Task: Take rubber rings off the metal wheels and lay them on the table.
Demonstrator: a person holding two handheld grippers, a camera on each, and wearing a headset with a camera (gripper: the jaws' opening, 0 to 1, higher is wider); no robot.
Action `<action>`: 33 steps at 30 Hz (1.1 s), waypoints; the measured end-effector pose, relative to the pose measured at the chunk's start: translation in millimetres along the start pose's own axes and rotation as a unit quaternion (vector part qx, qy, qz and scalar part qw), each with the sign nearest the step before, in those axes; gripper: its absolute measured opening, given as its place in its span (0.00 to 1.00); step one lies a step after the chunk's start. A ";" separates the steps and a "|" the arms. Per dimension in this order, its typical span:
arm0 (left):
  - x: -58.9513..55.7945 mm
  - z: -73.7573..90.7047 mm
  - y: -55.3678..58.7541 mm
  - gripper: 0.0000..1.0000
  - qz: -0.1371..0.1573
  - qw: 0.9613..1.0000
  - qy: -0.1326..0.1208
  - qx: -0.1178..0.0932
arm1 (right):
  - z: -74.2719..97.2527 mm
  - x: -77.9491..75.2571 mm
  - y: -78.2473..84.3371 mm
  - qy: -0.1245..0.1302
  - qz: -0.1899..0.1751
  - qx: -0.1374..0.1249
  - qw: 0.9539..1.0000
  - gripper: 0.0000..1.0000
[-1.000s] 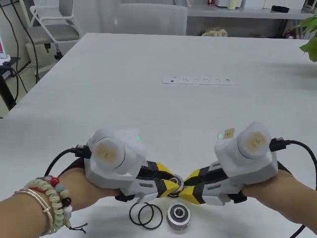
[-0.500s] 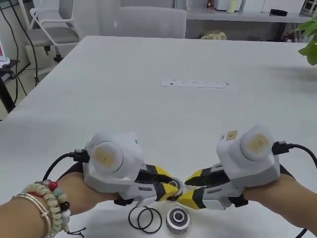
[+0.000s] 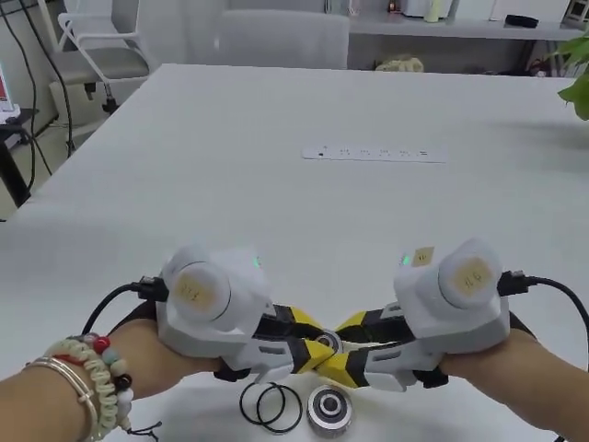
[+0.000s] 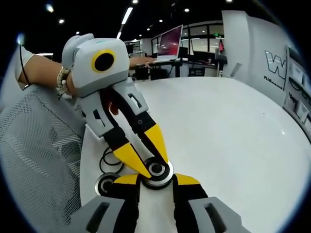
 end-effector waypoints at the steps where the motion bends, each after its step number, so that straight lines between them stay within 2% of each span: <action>1: -0.1 0.0 0.0 0.08 0.000 1.000 0.000 0.000 | 0.3 0.1 0.1 -0.002 0.002 0.000 1.000 0.24; 27: -5.6 -3.9 -1.2 0.08 -0.008 1.000 0.014 0.004 | 7.9 0.6 3.6 -0.024 0.007 0.007 1.000 0.23; 30: -5.7 -4.0 -1.3 0.08 -0.008 1.000 0.014 0.004 | 9.6 0.6 5.8 -0.026 0.016 0.018 0.999 0.22; 33: -5.7 -4.1 -1.3 0.08 -0.008 1.000 0.014 0.004 | 11.7 0.4 7.2 -0.029 0.011 0.015 0.999 0.19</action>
Point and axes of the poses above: the centre of the closed fingertips' face, and the gripper's own axes: z roughly backward along the fingers, x roughly to its left, y roughly out of its underside, the point moved 10 cm from there along z, roughly backward along the fingers, and after that the axes turned 14 degrees about z, right-handed, at the moved point
